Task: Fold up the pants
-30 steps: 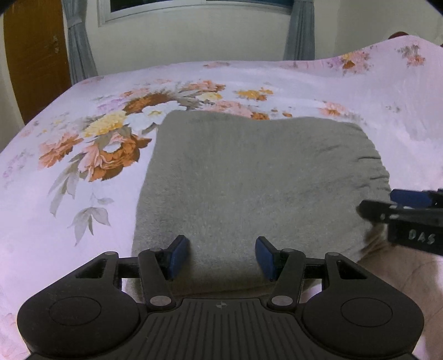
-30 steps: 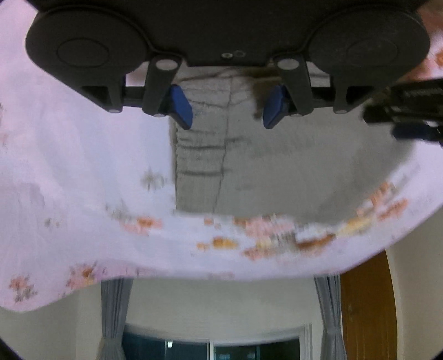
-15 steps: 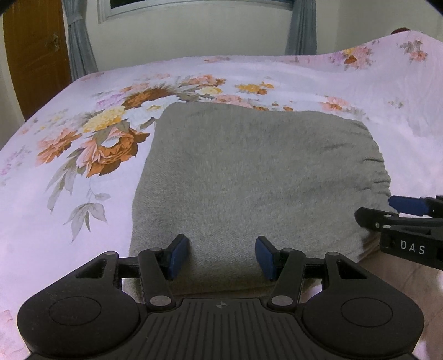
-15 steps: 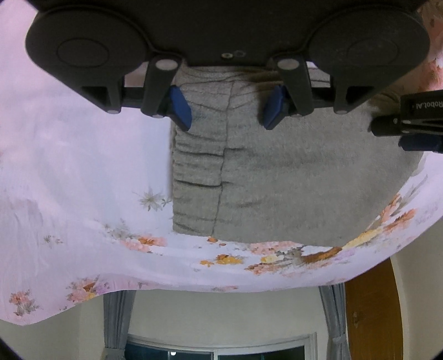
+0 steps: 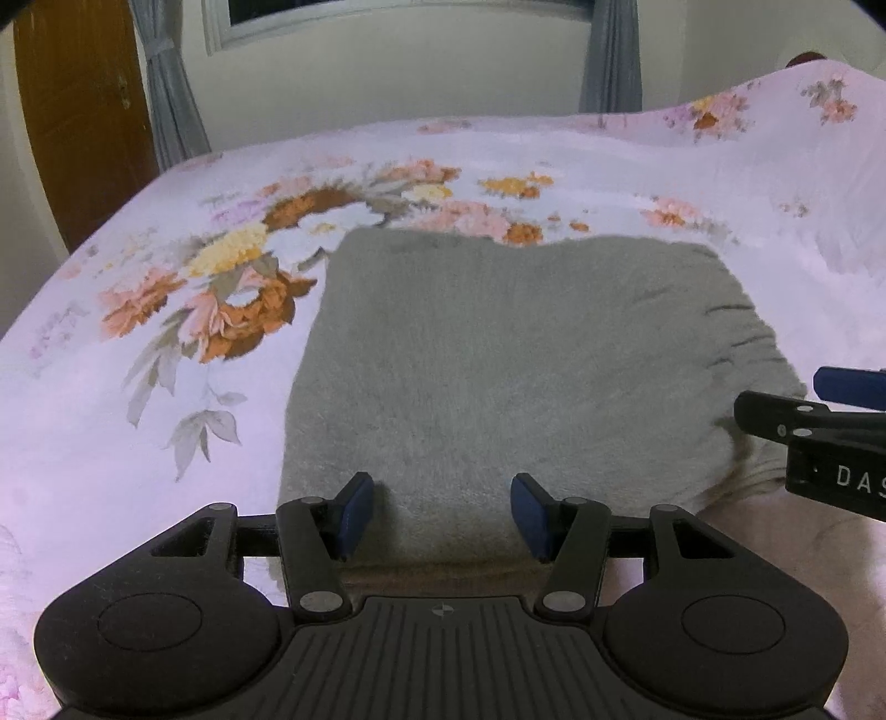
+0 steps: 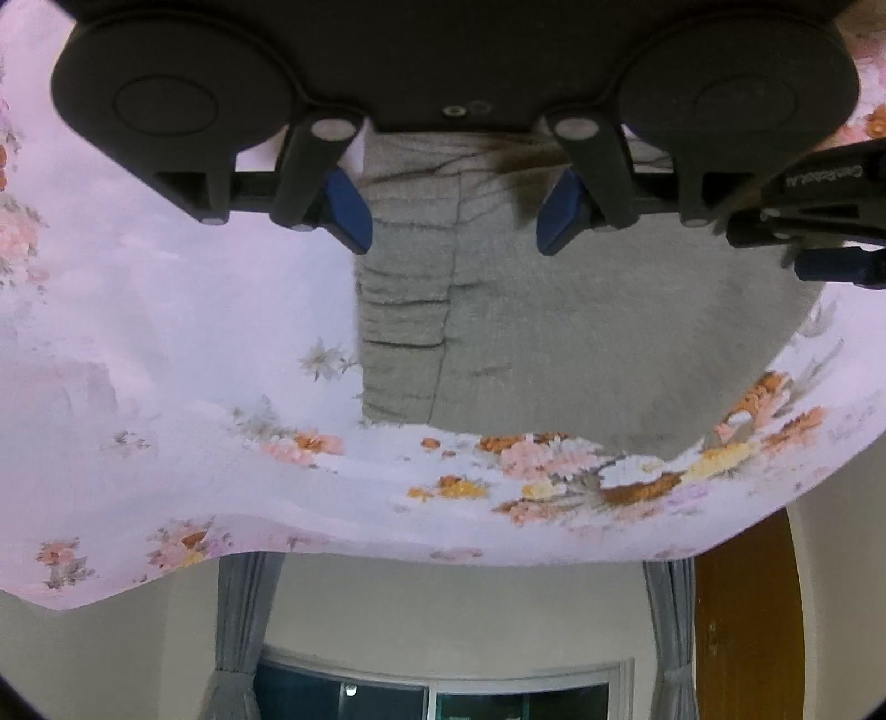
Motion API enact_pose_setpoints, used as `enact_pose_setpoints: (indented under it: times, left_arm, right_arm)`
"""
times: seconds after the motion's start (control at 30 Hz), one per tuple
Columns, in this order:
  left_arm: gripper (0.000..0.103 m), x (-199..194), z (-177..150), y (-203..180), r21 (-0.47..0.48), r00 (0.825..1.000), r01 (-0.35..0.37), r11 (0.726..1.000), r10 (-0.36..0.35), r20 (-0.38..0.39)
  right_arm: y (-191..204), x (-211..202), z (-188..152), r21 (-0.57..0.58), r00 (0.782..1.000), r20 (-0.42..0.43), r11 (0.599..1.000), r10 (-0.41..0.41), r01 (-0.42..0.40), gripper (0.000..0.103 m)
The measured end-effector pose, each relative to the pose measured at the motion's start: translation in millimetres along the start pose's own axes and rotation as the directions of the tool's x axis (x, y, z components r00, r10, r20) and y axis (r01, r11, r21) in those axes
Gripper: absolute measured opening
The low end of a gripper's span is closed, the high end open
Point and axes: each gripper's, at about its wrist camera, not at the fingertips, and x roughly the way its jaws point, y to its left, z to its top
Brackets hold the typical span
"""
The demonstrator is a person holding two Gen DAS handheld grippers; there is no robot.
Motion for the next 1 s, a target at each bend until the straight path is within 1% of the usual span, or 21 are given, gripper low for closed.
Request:
enact_pose_setpoints:
  times: [0.1, 0.2, 0.37, 0.5, 0.57, 0.67, 0.77, 0.9, 1.0]
  left_arm:
    - [0.055, -10, -2, -1, 0.001, 1.0, 0.0, 1.0, 0.0, 0.018]
    - [0.055, -18, -5, 0, -0.01, 1.0, 0.007, 1.0, -0.007, 0.031]
    - [0.055, -28, -7, 2, -0.011, 0.999, 0.012, 1.0, -0.011, 0.053]
    - [0.055, -27, 0, 8, -0.017, 0.998, 0.006, 1.0, -0.004, 0.068]
    - [0.055, -19, 7, 10, -0.016, 0.998, 0.0, 1.0, 0.001, 0.062]
    - [0.055, -5, 21, 13, -0.016, 0.998, -0.005, 1.0, 0.006, 0.063]
    - [0.055, 15, 34, 12, -0.014, 0.998, -0.006, 1.0, 0.007, 0.054]
    - [0.055, 52, 49, 8, -0.003, 1.0, -0.009, 1.0, 0.009, 0.023]
    - [0.055, 78, 63, 5, 0.018, 1.0, -0.016, 1.0, 0.016, 0.02]
  right_arm:
    - [-4, -9, -3, 0.031, 1.0, 0.004, 0.999, 0.015, -0.015, 0.067]
    - [-5, -14, -6, 0.039, 1.0, -0.005, 0.999, 0.022, -0.022, 0.072]
    - [-7, -24, -10, 0.055, 1.0, 0.0, 0.998, 0.031, -0.031, 0.072]
    - [-7, -25, -4, 0.025, 0.999, 0.023, 0.999, 0.024, -0.025, 0.072]
    - [-9, -18, 2, 0.012, 1.0, 0.023, 1.0, 0.016, -0.017, 0.072]
    - [-13, -5, 14, 0.022, 1.0, 0.027, 1.0, 0.013, -0.013, 0.072]
    - [-14, 14, 27, 0.01, 0.999, 0.034, 1.0, 0.009, -0.009, 0.07]
    - [-15, 43, 44, 0.002, 0.999, 0.038, 1.0, 0.011, -0.011, 0.067]
    - [-15, 63, 57, 0.013, 0.999, 0.05, 1.0, 0.011, -0.012, 0.067]
